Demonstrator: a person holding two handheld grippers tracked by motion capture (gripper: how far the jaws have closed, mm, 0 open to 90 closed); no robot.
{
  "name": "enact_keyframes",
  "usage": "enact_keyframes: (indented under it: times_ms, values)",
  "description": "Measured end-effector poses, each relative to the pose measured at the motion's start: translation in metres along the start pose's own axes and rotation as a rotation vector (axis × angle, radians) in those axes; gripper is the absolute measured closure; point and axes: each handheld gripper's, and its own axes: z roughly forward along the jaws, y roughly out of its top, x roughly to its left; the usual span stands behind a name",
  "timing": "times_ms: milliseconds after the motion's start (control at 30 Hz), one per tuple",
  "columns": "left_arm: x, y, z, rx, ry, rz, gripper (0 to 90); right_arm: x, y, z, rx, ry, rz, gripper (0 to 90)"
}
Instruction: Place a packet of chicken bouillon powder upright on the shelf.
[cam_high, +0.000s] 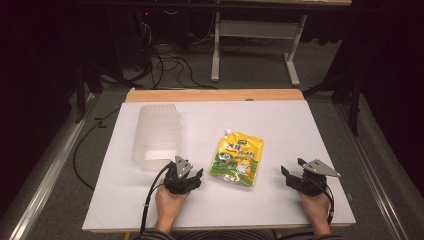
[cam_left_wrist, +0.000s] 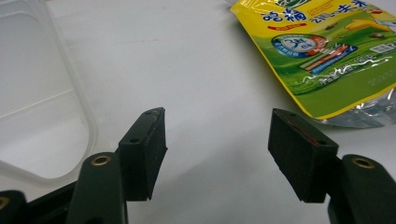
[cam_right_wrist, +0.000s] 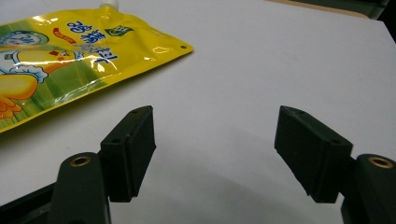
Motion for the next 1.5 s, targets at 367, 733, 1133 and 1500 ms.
enact_keyframes:
  times_ms: [367, 733, 1133, 1500]
  values:
    - [-0.002, 0.015, -0.003, 0.026, -0.044, -0.039, 36.4, 0.001, 0.000, 0.001, 0.008, -0.004, 0.002, 29.6]
    - [0.000, 0.036, 0.001, 0.046, -0.093, -0.072, 32.9, 0.001, 0.000, 0.001, 0.009, -0.003, 0.002, 29.6]
    - [-0.007, 0.057, 0.009, 0.057, -0.107, -0.040, 30.7, 0.001, 0.000, 0.001, 0.009, -0.004, 0.004, 29.6]
    - [-0.010, 0.069, 0.020, 0.078, -0.120, -0.030, 31.9, 0.000, 0.000, 0.000, 0.007, -0.004, 0.004, 29.6]
